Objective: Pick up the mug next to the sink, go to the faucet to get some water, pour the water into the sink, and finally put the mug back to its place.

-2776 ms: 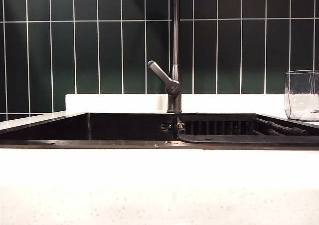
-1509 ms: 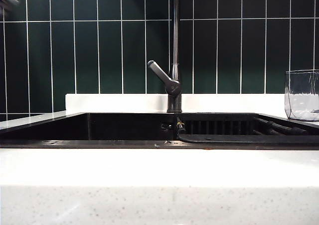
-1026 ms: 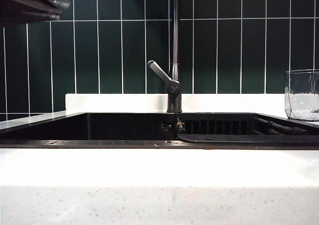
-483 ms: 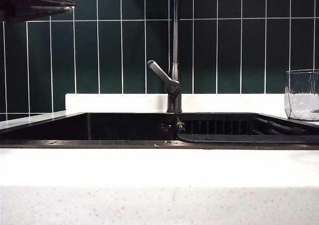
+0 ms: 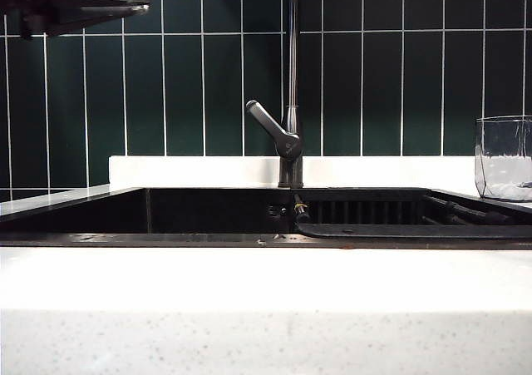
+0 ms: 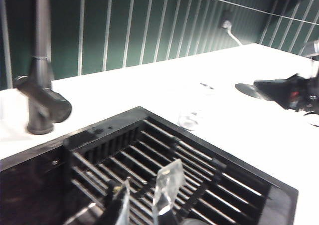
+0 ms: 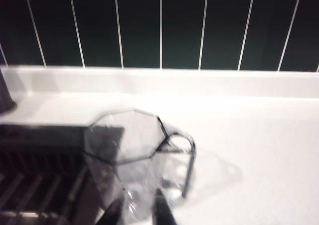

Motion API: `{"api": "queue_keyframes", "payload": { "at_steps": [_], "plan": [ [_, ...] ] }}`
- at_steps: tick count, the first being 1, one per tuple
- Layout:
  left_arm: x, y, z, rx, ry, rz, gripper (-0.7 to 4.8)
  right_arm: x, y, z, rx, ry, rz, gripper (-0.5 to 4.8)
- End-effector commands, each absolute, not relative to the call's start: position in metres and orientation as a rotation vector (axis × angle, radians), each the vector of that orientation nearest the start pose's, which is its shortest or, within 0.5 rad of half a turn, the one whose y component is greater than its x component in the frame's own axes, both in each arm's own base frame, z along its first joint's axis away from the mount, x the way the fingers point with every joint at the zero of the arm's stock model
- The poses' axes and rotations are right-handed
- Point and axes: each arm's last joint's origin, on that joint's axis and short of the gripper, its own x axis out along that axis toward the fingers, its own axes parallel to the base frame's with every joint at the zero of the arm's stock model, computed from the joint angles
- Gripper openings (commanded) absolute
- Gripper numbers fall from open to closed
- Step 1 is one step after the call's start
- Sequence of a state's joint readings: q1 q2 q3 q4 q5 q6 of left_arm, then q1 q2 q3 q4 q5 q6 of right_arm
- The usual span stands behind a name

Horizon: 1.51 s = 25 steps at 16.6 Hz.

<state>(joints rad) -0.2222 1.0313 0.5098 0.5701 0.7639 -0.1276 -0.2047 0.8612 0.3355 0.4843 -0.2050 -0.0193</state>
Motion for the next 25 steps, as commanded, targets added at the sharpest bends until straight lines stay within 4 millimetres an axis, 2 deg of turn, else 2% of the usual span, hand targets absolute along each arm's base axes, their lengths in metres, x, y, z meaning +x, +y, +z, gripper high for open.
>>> {"api": "queue_keyframes", "payload": {
  "at_steps": [1, 9, 14, 25],
  "plan": [
    [0.212, -0.071, 0.261, -0.103, 0.022, -1.022, 0.66, 0.19, -0.035, 0.229, -0.053, 0.013, -0.015, 0.68],
    [0.218, -0.084, 0.255, -0.089, 0.003, -1.082, 0.66, 0.212, -0.044, 0.216, -0.081, 0.035, -0.029, 0.68],
    [0.231, -0.091, 0.257, -0.084, 0.017, -1.123, 0.66, 0.231, -0.055, 0.216, -0.077, 0.056, -0.051, 0.68],
    [0.237, -0.093, 0.259, -0.075, 0.007, -1.125, 0.66, 0.253, -0.061, 0.184, -0.056, 0.098, -0.05, 0.68]
  ]
}}
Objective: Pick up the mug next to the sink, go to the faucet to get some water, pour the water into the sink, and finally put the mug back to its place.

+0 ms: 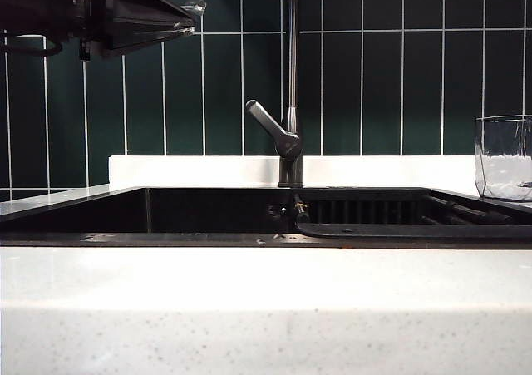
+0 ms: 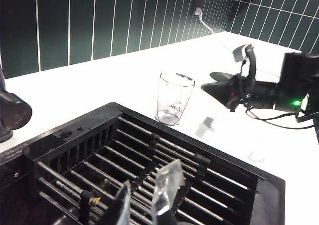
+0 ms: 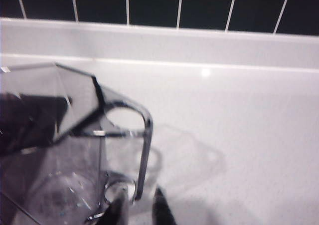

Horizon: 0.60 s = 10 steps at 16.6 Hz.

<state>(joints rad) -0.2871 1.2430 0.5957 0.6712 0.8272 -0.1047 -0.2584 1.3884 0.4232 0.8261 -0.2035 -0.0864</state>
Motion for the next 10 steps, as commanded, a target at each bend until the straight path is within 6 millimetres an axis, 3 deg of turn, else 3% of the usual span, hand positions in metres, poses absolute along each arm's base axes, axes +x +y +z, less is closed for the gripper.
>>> {"api": "queue_keyframes", "payload": {
  "at_steps": [1, 10],
  "plan": [
    [0.237, -0.093, 0.259, -0.068, 0.003, -1.124, 0.66, 0.257, -0.062, 0.181, -0.054, 0.105, -0.049, 0.68],
    [0.238, -0.093, 0.258, -0.056, -0.004, -1.122, 0.66, 0.287, -0.068, 0.177, -0.051, 0.111, -0.01, 0.68]
  ]
}}
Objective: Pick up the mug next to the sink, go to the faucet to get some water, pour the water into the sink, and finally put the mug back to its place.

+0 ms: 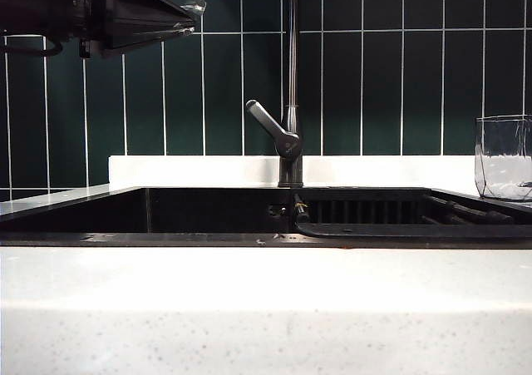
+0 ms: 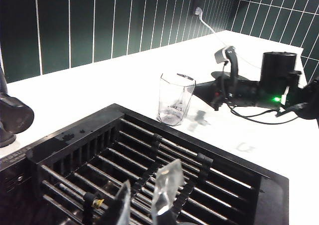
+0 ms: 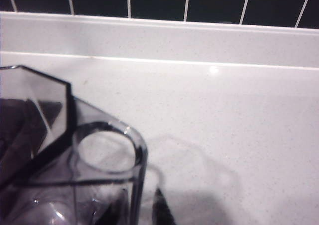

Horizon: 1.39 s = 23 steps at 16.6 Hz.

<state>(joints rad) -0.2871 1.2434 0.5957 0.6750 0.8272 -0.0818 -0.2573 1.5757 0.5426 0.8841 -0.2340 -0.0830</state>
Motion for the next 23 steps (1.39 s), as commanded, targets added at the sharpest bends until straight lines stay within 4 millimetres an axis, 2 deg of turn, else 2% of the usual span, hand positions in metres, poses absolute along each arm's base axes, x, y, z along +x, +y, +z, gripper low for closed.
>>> {"api": "queue_keyframes", "payload": {
  "at_steps": [1, 9, 18, 20, 23],
  "plan": [
    [0.238, -0.093, 0.258, -0.054, -0.005, -1.121, 0.66, 0.288, -0.068, 0.177, -0.053, 0.106, -0.01, 0.68],
    [0.238, -0.093, 0.258, -0.054, -0.002, -1.12, 0.66, 0.301, -0.071, 0.163, -0.046, 0.128, 0.008, 0.67],
    [0.238, -0.093, 0.257, -0.044, -0.007, -1.121, 0.66, 0.307, -0.073, 0.168, -0.06, 0.087, 0.012, 0.62],
    [0.238, -0.093, 0.257, -0.044, -0.007, -1.121, 0.66, 0.307, -0.073, 0.168, -0.059, 0.089, 0.012, 0.21],
    [0.238, -0.093, 0.257, -0.044, -0.006, -1.121, 0.65, 0.307, -0.073, 0.168, -0.059, 0.09, 0.013, 0.07]
  ]
}}
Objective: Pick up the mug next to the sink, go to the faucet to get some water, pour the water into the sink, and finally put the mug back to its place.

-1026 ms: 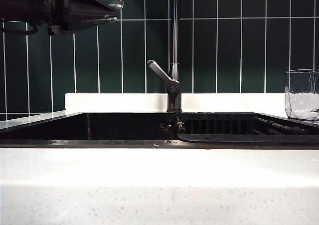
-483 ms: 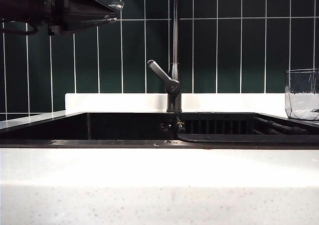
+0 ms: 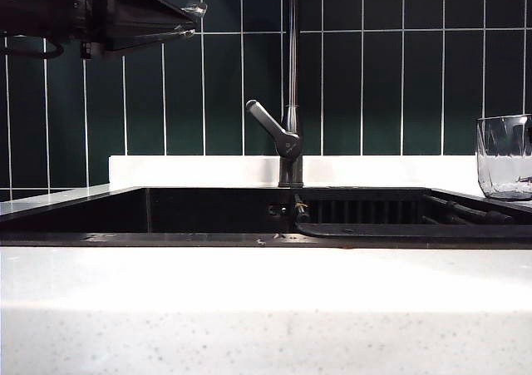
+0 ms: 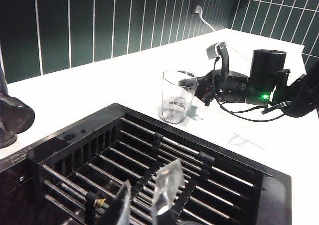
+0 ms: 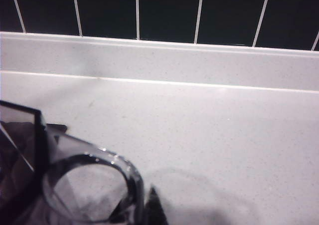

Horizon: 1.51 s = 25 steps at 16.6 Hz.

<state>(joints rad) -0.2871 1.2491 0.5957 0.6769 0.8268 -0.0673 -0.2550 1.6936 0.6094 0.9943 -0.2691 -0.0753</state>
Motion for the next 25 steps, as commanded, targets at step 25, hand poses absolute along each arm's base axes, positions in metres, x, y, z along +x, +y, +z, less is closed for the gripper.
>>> {"api": "queue_keyframes", "payload": {
  "at_steps": [25],
  "plan": [
    [0.24, -0.094, 0.251, -0.05, 0.041, -1.119, 0.64, 0.298, -0.059, 0.206, 0.002, 0.005, 0.09, -0.04]
  ]
}}
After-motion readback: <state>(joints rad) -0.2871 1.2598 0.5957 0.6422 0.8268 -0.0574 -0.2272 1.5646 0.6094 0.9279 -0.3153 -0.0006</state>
